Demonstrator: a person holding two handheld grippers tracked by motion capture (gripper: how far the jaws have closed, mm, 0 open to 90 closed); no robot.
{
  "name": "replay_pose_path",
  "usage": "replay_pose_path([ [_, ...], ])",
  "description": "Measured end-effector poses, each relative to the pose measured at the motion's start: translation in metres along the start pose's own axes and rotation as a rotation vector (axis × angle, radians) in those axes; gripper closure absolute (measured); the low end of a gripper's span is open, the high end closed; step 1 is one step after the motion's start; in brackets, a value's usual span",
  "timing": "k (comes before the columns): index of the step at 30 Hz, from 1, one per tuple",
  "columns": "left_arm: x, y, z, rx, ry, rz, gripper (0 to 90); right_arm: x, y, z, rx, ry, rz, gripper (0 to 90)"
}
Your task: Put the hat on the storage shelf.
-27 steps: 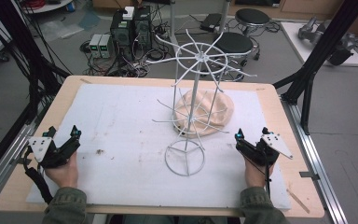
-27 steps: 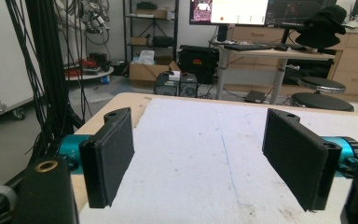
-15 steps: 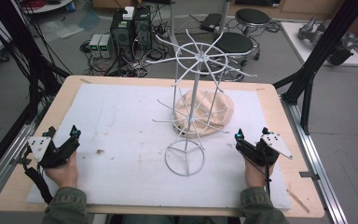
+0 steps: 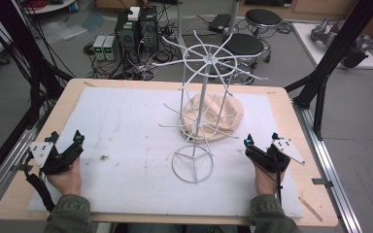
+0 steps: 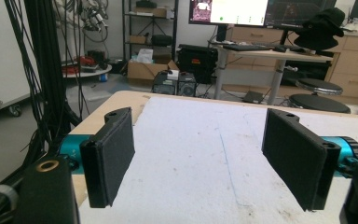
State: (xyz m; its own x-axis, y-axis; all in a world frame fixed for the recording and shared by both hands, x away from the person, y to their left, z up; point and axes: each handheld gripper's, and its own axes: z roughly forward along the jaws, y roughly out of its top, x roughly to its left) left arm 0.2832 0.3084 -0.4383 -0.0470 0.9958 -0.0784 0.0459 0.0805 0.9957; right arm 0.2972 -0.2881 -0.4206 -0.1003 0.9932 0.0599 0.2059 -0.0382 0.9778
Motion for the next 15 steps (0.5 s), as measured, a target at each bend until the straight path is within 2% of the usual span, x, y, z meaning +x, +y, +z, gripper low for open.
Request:
replay_pose_path([
  [9, 0.001, 0.000, 0.001, -0.003, 0.003, -0.004, 25.4, 0.000, 0.001, 0.004, -0.008, 0.017, -0.003, 9.9],
  [15, -0.001, 0.000, 0.001, -0.006, -0.007, -0.003, 25.4, -0.002, 0.016, 0.006, -0.054, 0.010, -0.021, 9.9],
])
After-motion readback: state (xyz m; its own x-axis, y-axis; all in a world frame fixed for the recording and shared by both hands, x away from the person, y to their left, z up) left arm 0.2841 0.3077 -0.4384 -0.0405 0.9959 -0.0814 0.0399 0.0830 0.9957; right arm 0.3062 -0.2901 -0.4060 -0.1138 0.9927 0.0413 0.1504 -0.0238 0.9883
